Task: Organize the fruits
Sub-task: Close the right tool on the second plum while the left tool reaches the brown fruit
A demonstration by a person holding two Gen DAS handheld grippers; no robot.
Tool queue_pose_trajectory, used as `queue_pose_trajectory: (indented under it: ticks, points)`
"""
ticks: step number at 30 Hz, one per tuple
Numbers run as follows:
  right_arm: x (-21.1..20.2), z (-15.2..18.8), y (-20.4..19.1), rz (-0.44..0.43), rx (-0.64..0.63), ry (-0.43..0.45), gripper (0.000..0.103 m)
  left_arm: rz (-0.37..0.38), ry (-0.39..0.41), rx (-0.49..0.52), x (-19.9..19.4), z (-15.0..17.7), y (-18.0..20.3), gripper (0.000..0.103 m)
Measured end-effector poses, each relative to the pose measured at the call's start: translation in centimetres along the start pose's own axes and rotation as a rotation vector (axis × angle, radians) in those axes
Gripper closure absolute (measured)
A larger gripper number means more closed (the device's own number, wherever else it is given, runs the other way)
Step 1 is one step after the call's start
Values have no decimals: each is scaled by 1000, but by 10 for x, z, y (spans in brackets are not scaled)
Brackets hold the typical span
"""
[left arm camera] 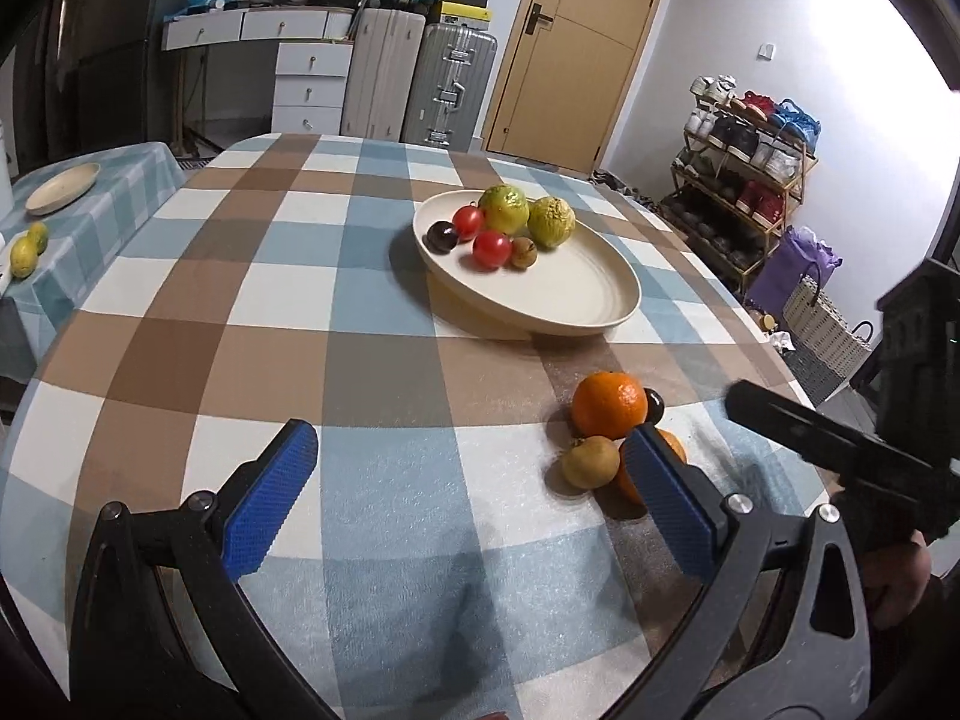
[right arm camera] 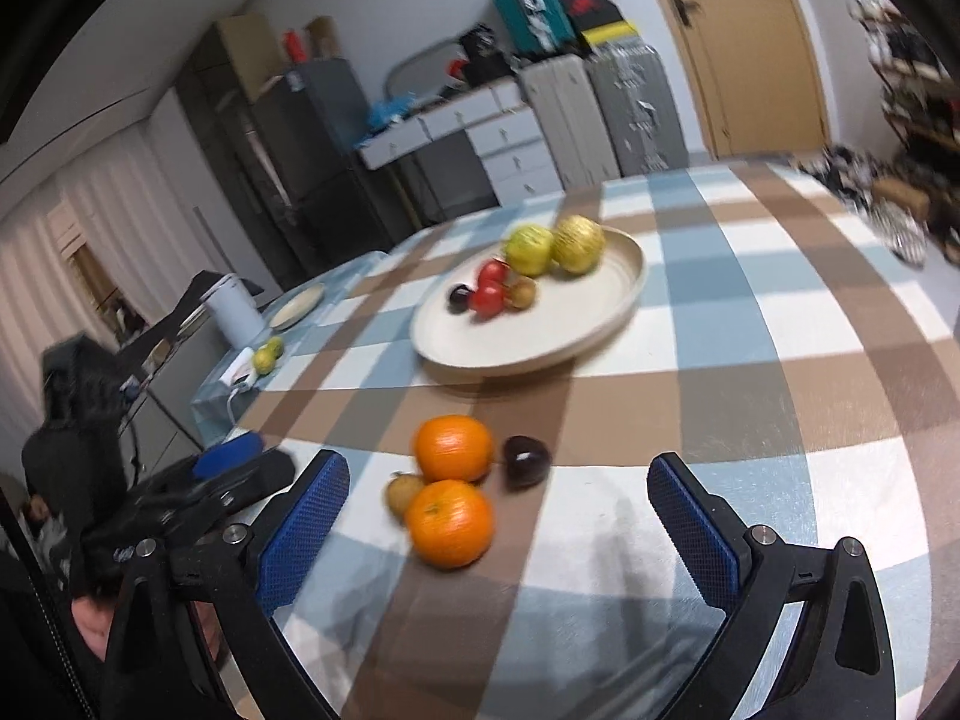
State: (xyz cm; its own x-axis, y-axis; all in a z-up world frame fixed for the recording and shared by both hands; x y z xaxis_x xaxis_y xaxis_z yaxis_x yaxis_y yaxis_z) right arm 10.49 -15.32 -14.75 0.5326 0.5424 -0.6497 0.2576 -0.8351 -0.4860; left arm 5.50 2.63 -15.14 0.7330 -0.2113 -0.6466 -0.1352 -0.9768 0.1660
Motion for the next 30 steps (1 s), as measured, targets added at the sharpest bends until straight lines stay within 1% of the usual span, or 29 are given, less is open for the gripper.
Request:
queue_pose_trajectory:
  ticks: [1, 2, 4, 5, 10, 14, 15, 17, 19, 23, 27, 30]
  points:
    - [4, -2, 3, 0, 11, -10, 12, -2, -1, 5, 2, -1, 0, 1]
    - [9, -3, 6, 1, 18, -27, 17, -1, 0, 8, 4, -2, 0, 1]
    - [17, -4, 9, 16, 19, -47, 18, 3, -6, 6, 9, -5, -1, 1]
    - [20, -5, 10, 18, 16, -53, 21, 7, -11, 4, 11, -6, -2, 1]
    - [35, -6, 8, 44, -33, -94, 29, 20, -31, 4, 24, -11, -1, 1]
    - [44, -5, 6, 72, -73, -131, 44, 22, -45, 11, 30, -15, -1, 1]
    - [44, -6, 6, 70, -76, -130, 45, 22, -46, 11, 31, -16, -1, 1]
    - [45, -7, 6, 82, -96, -126, 52, 20, -50, 19, 34, -18, -1, 1]
    - [45, -7, 5, 102, -111, -124, 54, 17, -52, 25, 36, -20, 0, 1]
    - [46, -5, 7, 64, -103, -147, 58, 15, -55, 27, 37, -22, -1, 1]
    - [48, -5, 8, 52, -95, -159, 60, 15, -67, 31, 41, -24, 1, 1]
    - [55, -2, 6, 42, -99, -202, 70, 10, -75, 39, 43, -25, 4, 1]
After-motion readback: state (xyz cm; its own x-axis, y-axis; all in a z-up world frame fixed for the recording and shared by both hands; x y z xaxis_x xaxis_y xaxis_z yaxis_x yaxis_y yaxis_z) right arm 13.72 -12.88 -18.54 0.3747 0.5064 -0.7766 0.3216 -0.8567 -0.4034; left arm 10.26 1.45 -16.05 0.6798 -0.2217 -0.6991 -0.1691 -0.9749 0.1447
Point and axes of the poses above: each gripper's, at about its wrist camera, not at the fingertips, and x roughly the way its jaws point, y to its right, z to its underside, the point moved 4 cm from there along x, roughly the way its jaws point, and after that the axes turned 8 degrees about x, right-handed, at the moved point
